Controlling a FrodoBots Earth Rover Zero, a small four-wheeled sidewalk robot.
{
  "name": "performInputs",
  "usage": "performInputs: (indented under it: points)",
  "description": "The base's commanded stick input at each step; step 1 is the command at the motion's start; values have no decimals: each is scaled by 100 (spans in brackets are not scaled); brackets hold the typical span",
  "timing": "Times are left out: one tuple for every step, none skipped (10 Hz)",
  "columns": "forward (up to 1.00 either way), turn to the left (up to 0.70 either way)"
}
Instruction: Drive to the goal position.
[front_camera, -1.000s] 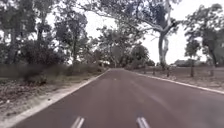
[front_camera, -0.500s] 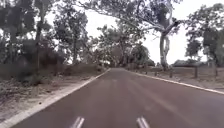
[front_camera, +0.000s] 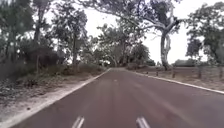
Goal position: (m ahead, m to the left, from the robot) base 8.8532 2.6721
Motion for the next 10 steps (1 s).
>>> performInputs:
  points:
    - [60,0]
    - [60,0]
    - [60,0]
    - [60,0]
    - [60,0]
    - [60,0]
    - [60,0]
    - [60,0]
    - [60,0]
    - [60,0]
